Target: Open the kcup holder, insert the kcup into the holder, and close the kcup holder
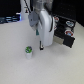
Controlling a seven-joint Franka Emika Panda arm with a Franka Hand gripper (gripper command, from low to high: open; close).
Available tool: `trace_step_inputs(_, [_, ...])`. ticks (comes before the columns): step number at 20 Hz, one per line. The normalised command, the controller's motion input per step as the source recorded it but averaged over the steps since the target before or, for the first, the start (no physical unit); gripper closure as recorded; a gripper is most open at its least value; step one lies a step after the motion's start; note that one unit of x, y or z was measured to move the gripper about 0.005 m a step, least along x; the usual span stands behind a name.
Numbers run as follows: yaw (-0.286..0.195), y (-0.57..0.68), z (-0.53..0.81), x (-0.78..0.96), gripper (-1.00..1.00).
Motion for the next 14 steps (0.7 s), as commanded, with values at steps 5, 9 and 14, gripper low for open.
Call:
trace_step_inputs(5, [-0.309,-0.39,-0.34,-0.22,-1.0])
trace_step_inputs(9, [-0.312,-0.39,-0.38,-0.21,-1.0])
trace_step_inputs(14, [-0.31,-0.37,-0.42,-0.12,-1.0])
